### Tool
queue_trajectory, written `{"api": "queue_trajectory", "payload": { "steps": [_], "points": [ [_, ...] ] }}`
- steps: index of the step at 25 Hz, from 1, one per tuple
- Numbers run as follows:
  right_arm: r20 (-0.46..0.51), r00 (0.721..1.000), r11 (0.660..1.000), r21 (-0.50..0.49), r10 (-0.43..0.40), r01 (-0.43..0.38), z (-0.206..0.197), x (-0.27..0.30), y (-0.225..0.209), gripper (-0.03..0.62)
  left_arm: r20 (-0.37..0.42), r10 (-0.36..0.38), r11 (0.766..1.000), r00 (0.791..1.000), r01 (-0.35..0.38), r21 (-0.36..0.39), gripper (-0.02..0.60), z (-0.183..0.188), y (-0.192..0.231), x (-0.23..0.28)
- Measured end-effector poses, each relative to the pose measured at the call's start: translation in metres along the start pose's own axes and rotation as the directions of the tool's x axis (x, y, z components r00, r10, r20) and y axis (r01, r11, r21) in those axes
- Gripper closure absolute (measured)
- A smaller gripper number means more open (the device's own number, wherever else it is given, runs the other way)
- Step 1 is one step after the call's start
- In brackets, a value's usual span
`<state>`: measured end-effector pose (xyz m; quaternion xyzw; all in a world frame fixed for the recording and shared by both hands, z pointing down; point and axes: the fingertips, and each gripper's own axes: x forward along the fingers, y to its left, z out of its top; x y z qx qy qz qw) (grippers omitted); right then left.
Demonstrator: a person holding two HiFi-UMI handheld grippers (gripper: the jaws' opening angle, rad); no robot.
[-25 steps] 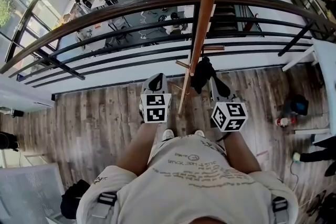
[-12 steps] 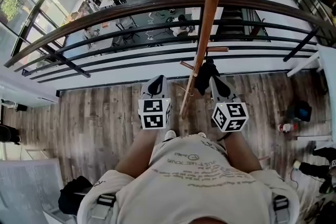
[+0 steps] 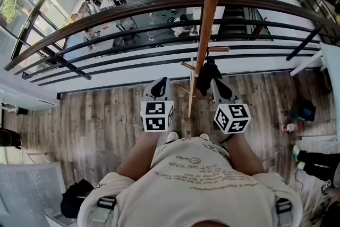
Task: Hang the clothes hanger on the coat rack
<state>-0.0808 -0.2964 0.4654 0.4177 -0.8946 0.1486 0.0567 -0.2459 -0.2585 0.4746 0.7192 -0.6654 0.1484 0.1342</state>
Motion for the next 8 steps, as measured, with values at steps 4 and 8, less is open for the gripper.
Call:
{"api": "queue_trajectory", "payload": {
  "steps": [4,8],
  "points": [
    [-0.010,1.000,1.000,0.002,-0.002,0.002,-0.0043,-0.0004,0.0018,0.592,-0.002,-0.009,1.000,1.000,0.009,0.000,0.576,0.0009,-0.0007,-0.0010],
    [-0.018,1.000,1.000,-0.001,-0.007,0.007,-0.0098,0.0012,0.0037,0.592,-0.011,-0.017,1.000,1.000,0.017,-0.005,0.576,-0.0027,0.0013,0.0011]
  ]
}}
